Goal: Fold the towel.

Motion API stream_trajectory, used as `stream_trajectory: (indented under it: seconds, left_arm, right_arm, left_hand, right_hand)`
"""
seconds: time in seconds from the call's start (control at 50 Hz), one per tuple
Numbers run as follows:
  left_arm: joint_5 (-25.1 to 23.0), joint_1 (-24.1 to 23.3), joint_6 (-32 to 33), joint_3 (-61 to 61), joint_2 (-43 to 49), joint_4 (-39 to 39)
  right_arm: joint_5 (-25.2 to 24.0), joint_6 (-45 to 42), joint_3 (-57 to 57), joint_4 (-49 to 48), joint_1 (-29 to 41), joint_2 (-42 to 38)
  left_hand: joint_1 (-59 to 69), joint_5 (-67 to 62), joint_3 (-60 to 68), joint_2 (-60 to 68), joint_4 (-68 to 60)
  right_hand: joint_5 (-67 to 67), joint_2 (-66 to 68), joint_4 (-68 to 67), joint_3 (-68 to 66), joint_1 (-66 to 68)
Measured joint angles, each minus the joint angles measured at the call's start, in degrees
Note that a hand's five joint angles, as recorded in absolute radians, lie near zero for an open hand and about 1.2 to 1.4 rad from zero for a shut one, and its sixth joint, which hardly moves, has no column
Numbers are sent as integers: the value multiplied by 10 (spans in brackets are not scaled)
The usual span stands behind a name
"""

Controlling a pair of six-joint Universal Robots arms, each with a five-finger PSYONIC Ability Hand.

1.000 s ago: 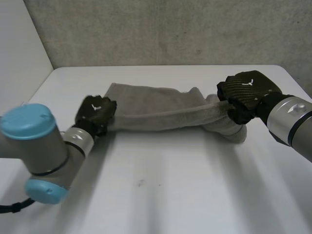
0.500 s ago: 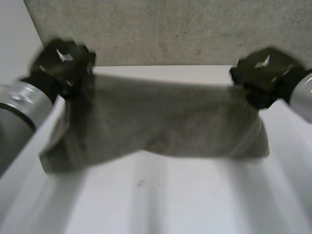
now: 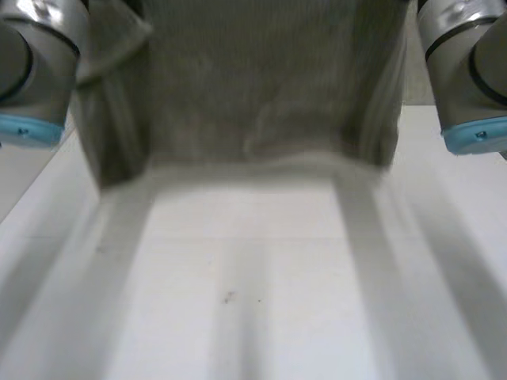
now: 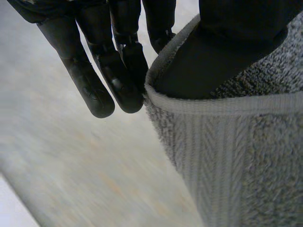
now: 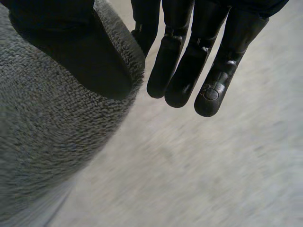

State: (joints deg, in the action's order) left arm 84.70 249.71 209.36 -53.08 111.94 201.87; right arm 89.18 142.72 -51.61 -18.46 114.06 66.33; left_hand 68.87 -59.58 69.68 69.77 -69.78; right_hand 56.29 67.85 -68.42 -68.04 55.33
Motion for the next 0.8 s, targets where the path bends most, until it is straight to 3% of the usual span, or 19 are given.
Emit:
stream_trajectory:
  seconds: [0.08, 0.18, 0.24, 0.36, 0.5, 0.62, 0.68, 0.7, 0.72, 0.74, 0.8]
  left_arm:
    - [2, 2, -24, -44, -24, 37]
    - [-1, 6, -35, -128, -40, 41]
    - [-16, 13, -34, -266, -41, 23]
    - [-44, 21, -24, -401, -14, 14]
    - [-56, 23, 27, -473, 17, -2]
    - [-56, 23, 78, -506, 6, -33]
    - [-56, 23, 92, -518, -6, -48]
    - [-56, 22, 99, -528, -16, -62]
    - [-56, 22, 101, -531, -20, -68]
    - [-56, 22, 102, -534, -23, -72]
    - [-56, 21, 104, -544, -34, -90]
  right_arm:
    - [-4, 0, -52, -25, -1, 30]
    - [-17, -3, -113, 13, -3, 46]
    - [-68, -6, -195, 122, -4, 45]
    - [-107, -30, -283, 241, -6, 1]
    - [-88, -50, -335, 307, -8, -46]
    - [-80, -51, -356, 327, -14, -36]
    - [-81, -52, -364, 337, -18, -14]
    - [-83, -52, -366, 342, -21, 4]
    - [-84, -52, -366, 343, -23, 13]
    - [-85, -52, -366, 344, -25, 22]
    - [-93, -53, -358, 347, -33, 55]
  left_hand:
    - [0, -1, 0, 0, 0]
    - [0, -1, 0, 0, 0]
    - [0, -1, 0, 0, 0]
    - [1, -1, 0, 0, 0]
    - [2, -1, 0, 0, 0]
    - [2, -1, 0, 0, 0]
    - [2, -1, 0, 0, 0]
    - [2, -1, 0, 0, 0]
    - [2, -1, 0, 0, 0]
    - [2, -1, 0, 0, 0]
    - [2, -1, 0, 0, 0]
  right_hand:
    - [0, 0, 0, 0, 0]
    - [0, 0, 0, 0, 0]
    - [0, 0, 0, 0, 0]
    - [0, 0, 0, 0, 0]
    - [0, 0, 0, 0, 0]
    - [0, -4, 4, 3, -1]
    - [-79, -112, 109, 105, -66]
    - [-281, -321, 315, 311, -248]
    - [-281, -321, 315, 311, -248]
    - [-430, -452, 458, 454, -353]
    - [-505, -513, 528, 527, -408]
